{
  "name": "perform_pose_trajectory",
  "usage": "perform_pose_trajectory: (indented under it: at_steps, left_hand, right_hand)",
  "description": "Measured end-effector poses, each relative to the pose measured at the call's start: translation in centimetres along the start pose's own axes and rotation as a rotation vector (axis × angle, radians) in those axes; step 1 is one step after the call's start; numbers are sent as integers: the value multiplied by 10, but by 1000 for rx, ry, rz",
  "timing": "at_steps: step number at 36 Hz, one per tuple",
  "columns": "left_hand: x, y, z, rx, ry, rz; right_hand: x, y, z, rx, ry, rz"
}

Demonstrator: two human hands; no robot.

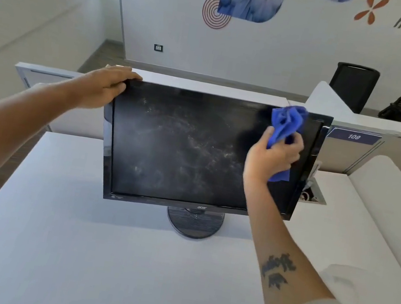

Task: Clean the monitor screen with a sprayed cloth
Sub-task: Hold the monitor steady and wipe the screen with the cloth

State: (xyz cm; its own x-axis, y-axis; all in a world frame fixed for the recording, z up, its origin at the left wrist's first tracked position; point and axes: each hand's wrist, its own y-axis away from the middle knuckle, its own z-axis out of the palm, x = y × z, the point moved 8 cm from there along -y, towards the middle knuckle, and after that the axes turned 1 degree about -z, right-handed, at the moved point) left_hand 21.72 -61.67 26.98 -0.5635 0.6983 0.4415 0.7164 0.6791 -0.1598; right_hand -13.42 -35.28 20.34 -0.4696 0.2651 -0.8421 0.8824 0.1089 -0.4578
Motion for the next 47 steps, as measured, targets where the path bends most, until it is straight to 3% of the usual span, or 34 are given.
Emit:
perform_pose_trajectory:
  at_steps: [5,12,14,17,20,27,30,33,38,47]
  left_hand:
    - [-2,4,-4,-3,169,-13]
    - [6,8,-6,-84,270,-105]
    - [12,11,-6,-101,298,-131]
    - [11,11,-3,-126,305,-130]
    - [5,9,-4,-114,310,-135]
    - [-3,11,1,-128,308,-98]
    - [8,12,0,-116,344,-34]
    - [10,10,1,-110,351,-28]
    - [8,11,0,-90,344,-34]
    - [-5,8,5,-82,315,-11]
  right_hand:
    - [-70,71,51,-145,115,-265]
    - [-160,225,132,-697,291,-1146]
    - [-166,237,141,-718,334,-1285]
    - [-164,222,132,-659,343,-1348]
    - [-149,182,108,-560,367,-1265]
    - [-39,23,27,-195,419,-752]
    - [-2,-19,-4,-68,272,-524]
    - [15,-46,-11,-49,138,-357]
    - [25,-28,-6,-49,123,-304]
    - [113,78,-17,-74,199,-153]
